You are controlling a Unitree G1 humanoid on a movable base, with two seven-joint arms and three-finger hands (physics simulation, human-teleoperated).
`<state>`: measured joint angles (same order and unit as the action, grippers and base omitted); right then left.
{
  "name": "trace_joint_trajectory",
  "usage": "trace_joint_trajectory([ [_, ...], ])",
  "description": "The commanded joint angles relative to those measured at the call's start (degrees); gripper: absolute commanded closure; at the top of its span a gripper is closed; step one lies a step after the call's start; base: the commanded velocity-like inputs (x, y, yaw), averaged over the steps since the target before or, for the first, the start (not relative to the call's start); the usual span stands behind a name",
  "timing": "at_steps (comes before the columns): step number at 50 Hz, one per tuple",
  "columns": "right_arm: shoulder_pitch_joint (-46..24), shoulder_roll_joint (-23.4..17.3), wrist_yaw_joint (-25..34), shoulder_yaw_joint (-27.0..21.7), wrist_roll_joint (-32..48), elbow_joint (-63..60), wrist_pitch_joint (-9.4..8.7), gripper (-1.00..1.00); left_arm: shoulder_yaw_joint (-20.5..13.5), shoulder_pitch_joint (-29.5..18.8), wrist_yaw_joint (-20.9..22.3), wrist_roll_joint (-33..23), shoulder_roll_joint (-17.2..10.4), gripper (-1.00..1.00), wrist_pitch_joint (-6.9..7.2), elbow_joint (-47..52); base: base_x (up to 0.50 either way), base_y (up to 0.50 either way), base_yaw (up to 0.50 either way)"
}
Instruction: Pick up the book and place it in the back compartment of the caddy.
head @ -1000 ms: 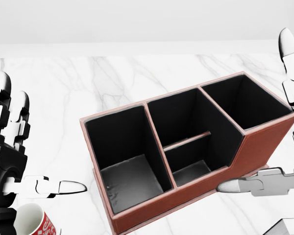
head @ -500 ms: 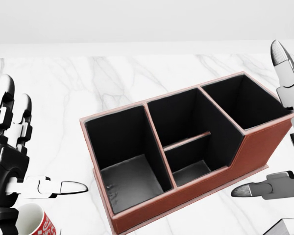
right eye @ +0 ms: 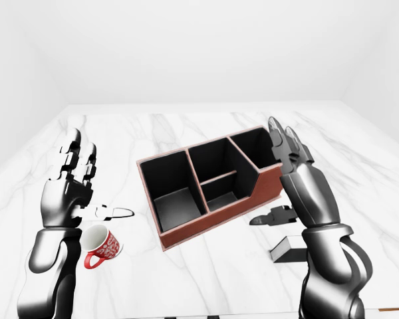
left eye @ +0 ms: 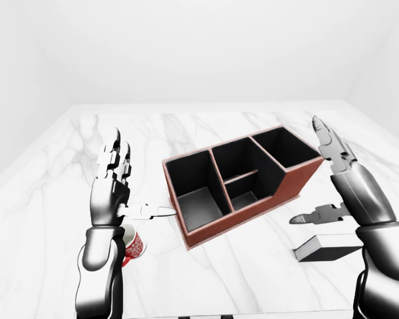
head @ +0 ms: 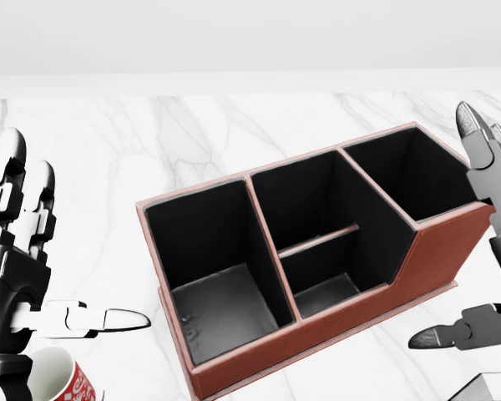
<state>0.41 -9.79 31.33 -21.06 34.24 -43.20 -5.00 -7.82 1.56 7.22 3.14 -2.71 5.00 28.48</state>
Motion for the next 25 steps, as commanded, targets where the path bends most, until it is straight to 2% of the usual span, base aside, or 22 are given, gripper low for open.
trace_joint_trajectory([
  [1, 1.05, 0.16, 0.95, -0.53, 1.74, 1.39, 0.0, -1.0, -0.05, -0.07, -0.02, -0.01, -0.01, -1.0, 0.0, -0.31, 0.0, 0.0, 0.0],
  [25, 2.88, 0.72, 4.43, -2.1, 5.38, 1.94, 0.0, -1.0, 0.11, 0.11, -0.03, -0.16, 0.02, -1.0, 0.0, -0.55, 0.0, 0.0, 0.0],
])
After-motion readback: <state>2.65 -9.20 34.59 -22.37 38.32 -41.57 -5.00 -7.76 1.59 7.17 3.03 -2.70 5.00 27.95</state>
